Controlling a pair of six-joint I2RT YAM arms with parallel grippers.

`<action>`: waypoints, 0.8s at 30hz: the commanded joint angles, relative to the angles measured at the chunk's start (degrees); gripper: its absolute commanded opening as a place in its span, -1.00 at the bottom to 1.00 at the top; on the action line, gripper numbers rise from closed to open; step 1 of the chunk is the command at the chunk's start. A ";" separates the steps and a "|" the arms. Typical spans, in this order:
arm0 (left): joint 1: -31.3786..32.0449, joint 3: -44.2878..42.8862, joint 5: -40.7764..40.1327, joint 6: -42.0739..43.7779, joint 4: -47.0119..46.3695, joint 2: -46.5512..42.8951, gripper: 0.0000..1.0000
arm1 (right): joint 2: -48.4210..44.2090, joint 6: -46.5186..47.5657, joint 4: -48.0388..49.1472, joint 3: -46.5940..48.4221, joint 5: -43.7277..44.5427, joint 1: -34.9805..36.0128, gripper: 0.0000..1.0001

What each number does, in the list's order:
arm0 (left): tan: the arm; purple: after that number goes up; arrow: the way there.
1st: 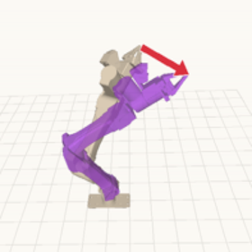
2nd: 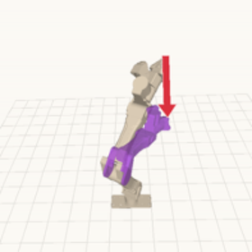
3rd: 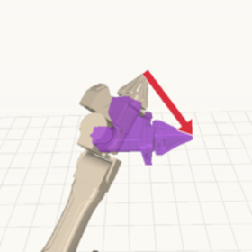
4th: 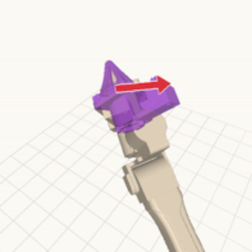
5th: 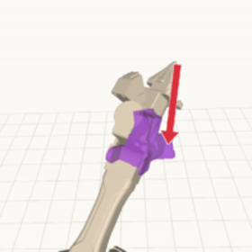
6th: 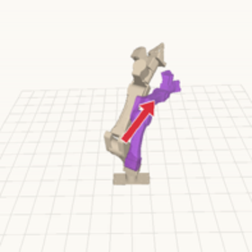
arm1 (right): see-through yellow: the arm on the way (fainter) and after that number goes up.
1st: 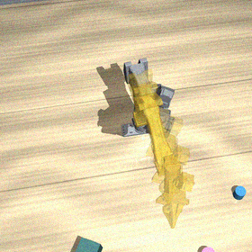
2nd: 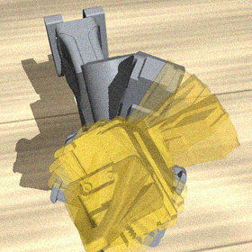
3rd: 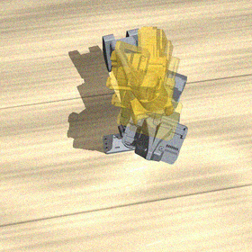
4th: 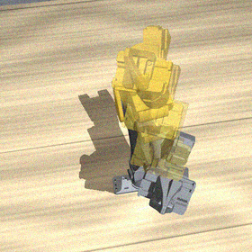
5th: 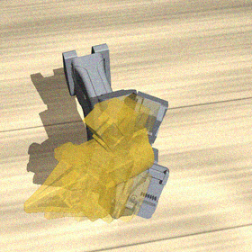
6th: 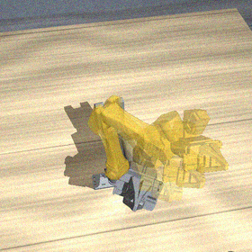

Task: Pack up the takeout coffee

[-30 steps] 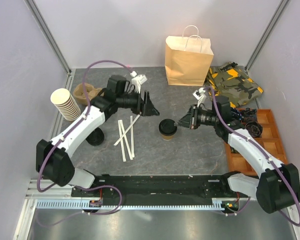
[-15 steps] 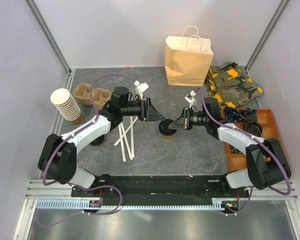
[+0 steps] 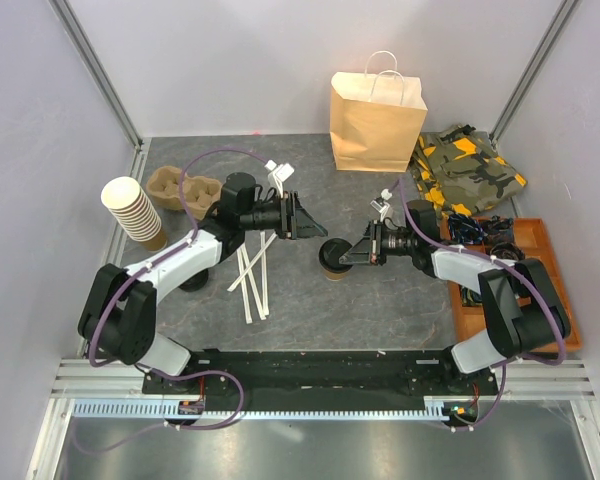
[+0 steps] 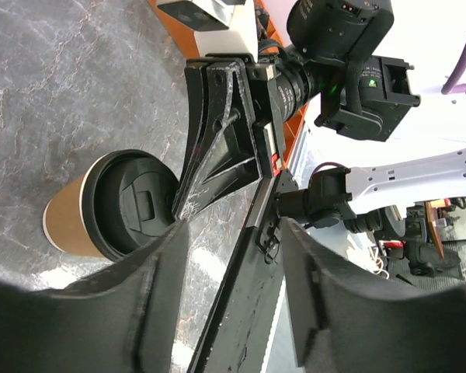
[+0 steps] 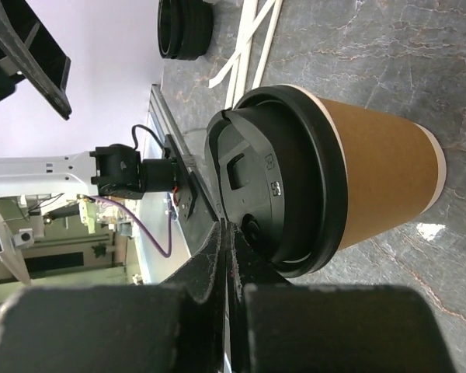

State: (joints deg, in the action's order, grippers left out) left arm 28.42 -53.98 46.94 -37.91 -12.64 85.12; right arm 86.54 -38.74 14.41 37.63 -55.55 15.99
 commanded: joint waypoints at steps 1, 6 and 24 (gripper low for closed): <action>-0.30 0.54 1.14 -2.08 -2.91 1.18 0.07 | 1.87 2.61 -0.61 0.08 0.09 -1.05 -1.00; -0.21 0.28 0.27 -1.65 -1.34 1.98 -0.13 | 1.70 3.50 -1.93 0.34 0.44 -1.05 -1.00; 10.32 -19.67 -27.23 31.75 40.06 1.62 -0.67 | 4.42 4.29 -6.33 3.15 3.78 -0.96 -1.00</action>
State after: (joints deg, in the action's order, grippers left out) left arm 34.15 -69.49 34.24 -21.17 13.65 88.82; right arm 89.01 -37.54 11.44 40.34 -57.28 15.25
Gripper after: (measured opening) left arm 0.159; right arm 0.007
